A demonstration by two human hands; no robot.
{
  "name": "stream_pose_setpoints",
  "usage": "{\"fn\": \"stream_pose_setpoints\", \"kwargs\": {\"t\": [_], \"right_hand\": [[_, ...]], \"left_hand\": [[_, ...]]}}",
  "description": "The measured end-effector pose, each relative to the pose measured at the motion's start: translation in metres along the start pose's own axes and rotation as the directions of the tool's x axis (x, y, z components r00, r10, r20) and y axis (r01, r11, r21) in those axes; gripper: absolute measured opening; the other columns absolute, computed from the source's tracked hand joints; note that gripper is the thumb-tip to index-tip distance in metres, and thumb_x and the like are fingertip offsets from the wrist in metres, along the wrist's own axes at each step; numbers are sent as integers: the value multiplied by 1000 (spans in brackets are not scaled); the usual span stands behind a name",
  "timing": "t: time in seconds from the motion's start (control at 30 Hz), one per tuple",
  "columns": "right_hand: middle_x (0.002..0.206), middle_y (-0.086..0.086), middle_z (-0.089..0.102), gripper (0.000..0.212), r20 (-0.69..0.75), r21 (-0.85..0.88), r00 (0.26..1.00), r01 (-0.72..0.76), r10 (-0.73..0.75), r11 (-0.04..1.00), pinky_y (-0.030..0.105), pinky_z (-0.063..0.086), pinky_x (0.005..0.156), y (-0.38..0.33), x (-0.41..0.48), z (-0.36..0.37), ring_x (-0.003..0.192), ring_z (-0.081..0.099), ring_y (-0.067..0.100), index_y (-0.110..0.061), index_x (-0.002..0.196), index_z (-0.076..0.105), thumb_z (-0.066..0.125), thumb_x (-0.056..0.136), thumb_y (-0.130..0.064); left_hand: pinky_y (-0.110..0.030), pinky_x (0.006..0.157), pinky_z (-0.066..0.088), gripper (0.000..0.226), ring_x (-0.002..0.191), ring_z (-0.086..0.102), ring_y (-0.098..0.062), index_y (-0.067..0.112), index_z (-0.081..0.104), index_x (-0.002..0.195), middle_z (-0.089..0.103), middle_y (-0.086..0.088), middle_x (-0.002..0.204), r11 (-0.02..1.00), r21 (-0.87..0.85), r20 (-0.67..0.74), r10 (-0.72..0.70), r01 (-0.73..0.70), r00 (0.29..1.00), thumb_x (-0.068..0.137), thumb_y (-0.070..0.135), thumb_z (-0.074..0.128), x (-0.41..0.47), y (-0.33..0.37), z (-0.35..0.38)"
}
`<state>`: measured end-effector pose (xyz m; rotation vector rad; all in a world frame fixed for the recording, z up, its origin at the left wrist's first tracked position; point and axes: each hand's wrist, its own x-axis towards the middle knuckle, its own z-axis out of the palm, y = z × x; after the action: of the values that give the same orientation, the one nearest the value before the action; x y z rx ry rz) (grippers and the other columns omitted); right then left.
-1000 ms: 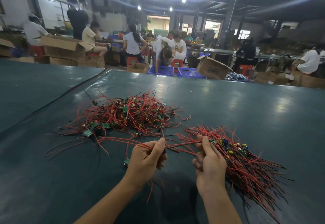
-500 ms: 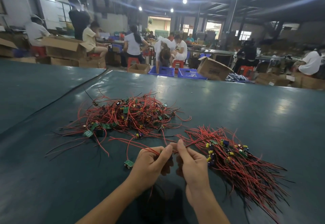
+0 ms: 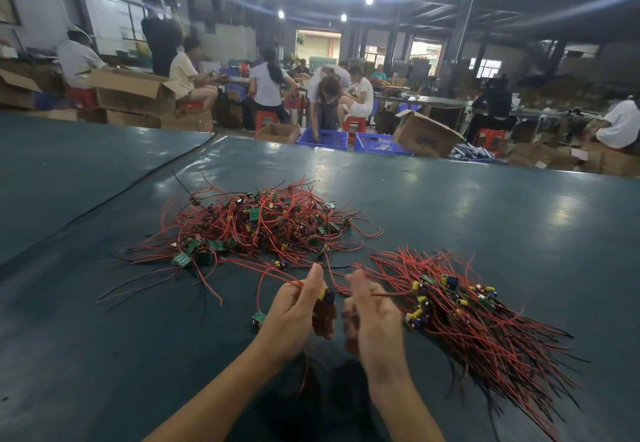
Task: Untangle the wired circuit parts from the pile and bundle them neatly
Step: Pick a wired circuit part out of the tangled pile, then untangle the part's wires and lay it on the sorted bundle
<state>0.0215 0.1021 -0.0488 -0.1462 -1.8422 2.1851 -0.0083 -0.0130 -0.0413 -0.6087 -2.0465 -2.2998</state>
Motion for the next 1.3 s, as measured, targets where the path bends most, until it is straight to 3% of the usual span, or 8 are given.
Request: {"fn": "stream_pose_setpoints", "kwargs": {"t": [0.13, 0.27, 0.47, 0.57, 0.73, 0.93, 1.13, 1.3], "right_hand": [[57, -2, 64, 61, 119, -355, 981, 187, -154, 916, 35, 49, 54, 10, -8, 5, 51, 58, 11, -19, 73, 60, 46, 81, -77], [42, -5, 46, 60, 73, -484, 965, 256, -253, 837, 35, 32, 46, 7, -3, -3, 40, 39, 7, -16, 50, 51, 39, 89, -59], [41, -8, 41, 57, -323, -112, 946, -40, 2, 993, 28, 28, 48, -2, 14, -23, 43, 34, 11, -11, 56, 60, 46, 100, -44], [41, -8, 35, 56, -390, 21, 915, -99, 100, 995, 23, 26, 41, -5, 20, -35, 35, 29, 7, -9, 62, 60, 45, 101, -45], [43, -10, 36, 47, -414, 220, 891, -99, 184, 971, 18, 24, 36, -9, 24, -45, 34, 26, 6, -11, 76, 62, 45, 101, -47], [54, -6, 54, 25, -357, 340, 918, -42, 171, 939, 20, 28, 35, -12, 25, -44, 37, 34, 5, -25, 106, 62, 47, 101, -44], [53, -6, 56, 22, -267, 255, 946, -116, 185, 960, 19, 28, 34, -8, 22, -36, 37, 37, 4, -17, 99, 67, 52, 101, -33], [55, -9, 59, 19, -138, -25, 982, -132, 128, 991, 17, 31, 37, 1, 16, -25, 38, 37, 3, -17, 90, 73, 57, 98, -15]], "left_hand": [[-17, 51, 41, 64, 42, 47, -2, 10, 60, 50, 50, 11, 44, 995, 97, 90, 11, -19, 996, 102, 36, 32, 1, 0, -3], [-38, 57, 41, 72, 49, 48, -24, 3, 51, 55, 49, -12, 51, 956, 292, 156, -57, 9, 986, 96, 58, 31, 3, -3, -13], [-31, 67, 51, 25, 65, 65, -18, 9, 69, 78, 70, -5, 69, 928, 371, 234, -115, 20, 965, 78, 9, 44, 10, -1, -33], [-25, 75, 51, 36, 78, 65, -7, 16, 71, 80, 71, 1, 80, 830, 553, 221, -70, -66, 973, 73, -8, 46, 13, -7, -47], [-15, 87, 42, 27, 101, 49, 3, 32, 70, 87, 60, 17, 101, 610, 770, 394, -226, -186, 891, 69, 19, 55, 12, -11, -65], [-24, 82, 49, 19, 88, 58, -3, 29, 74, 106, 69, 13, 98, 493, 830, 318, -36, -261, 947, 91, 27, 63, 19, -22, -68], [-30, 65, 57, 24, 66, 66, -6, 29, 69, 116, 73, 13, 80, 751, 645, 38, 158, -145, 987, 95, 30, 57, 17, -25, -59], [-22, 57, 54, 24, 61, 69, -18, 21, 69, 111, 75, -2, 80, 966, 250, -126, 96, -62, 987, 90, 26, 58, 18, -14, -44]]}}
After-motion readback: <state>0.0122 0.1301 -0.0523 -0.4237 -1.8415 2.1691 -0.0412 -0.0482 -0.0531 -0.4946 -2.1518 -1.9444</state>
